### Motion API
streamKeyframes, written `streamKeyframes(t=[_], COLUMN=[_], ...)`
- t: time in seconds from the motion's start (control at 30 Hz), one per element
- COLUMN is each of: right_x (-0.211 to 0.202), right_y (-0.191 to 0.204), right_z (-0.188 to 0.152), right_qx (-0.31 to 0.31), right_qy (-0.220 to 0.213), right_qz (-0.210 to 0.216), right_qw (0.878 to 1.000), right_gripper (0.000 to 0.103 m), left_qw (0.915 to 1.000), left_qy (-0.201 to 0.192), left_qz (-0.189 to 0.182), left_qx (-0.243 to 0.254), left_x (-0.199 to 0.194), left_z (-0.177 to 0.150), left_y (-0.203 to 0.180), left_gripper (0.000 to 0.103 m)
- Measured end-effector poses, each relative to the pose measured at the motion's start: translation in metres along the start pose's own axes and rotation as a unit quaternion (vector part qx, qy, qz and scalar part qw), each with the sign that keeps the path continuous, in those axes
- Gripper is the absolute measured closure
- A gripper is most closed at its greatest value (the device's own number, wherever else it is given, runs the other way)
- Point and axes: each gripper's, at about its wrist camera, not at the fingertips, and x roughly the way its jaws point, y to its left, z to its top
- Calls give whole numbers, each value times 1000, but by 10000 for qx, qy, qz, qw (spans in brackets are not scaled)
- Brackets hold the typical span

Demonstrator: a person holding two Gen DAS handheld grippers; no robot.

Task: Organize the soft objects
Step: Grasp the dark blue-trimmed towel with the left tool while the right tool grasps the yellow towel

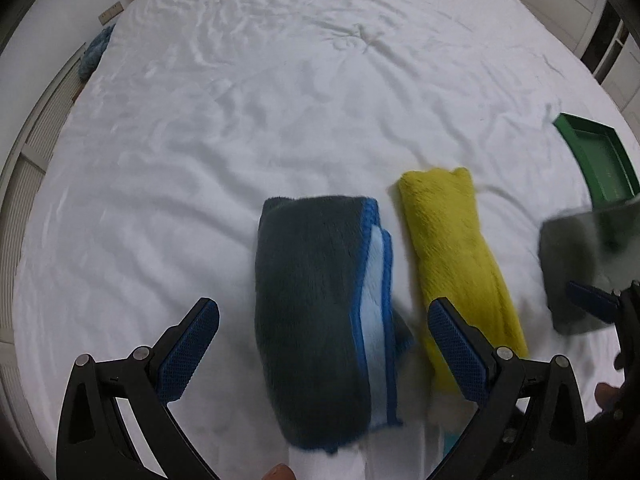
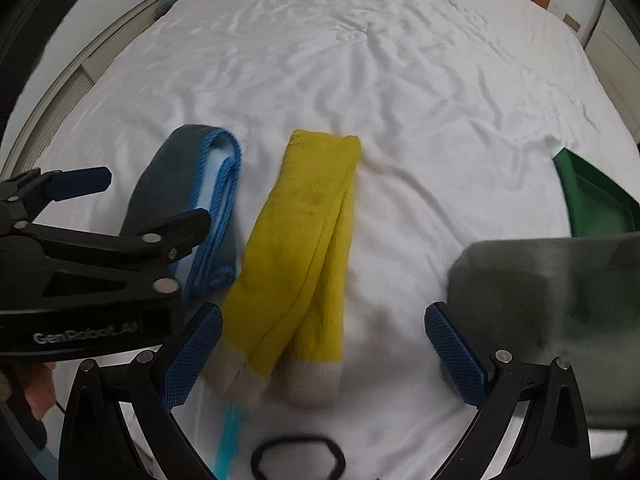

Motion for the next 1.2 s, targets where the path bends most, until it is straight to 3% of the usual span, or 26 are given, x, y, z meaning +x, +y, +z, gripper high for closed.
streamKeyframes(t=[0.23,0.33,0.63,0.73,0.8,0.87,0.93,1.03,1.2], right_x=[40,55,96,108,112,114,113,111,100], right_y=[0,-3,-2,0,4,5,6,5,-4], right_z=[8,10,18,20,20,22,23,24,16], right_qx=[41,119,162,93,22,18,13,24,105], right_qy=[181,277,503,516,474,447,404,273,23], right_qz=[-27,26,171,132,193,366,447,489,549], right_qw=[9998,9995,9985,9985,9987,9983,9982,9984,9984], right_gripper=[1,9,16,24,43,71,81,87,88], left_qw=[9992,9984,9968,9967,9969,9970,9970,9974,9980], left_qy=[384,535,785,790,773,771,764,702,587], left_qz=[61,1,99,101,121,34,-103,-176,-225], left_qx=[-64,-162,-98,-135,-90,-33,12,63,27], left_x=[34,47,66,68,69,67,65,59,50], left_z=[12,15,6,2,-1,-5,-7,-8,-6], left_y=[7,9,9,13,12,12,9,6,7], left_gripper=[1,1,1,3,10,29,48,69,76])
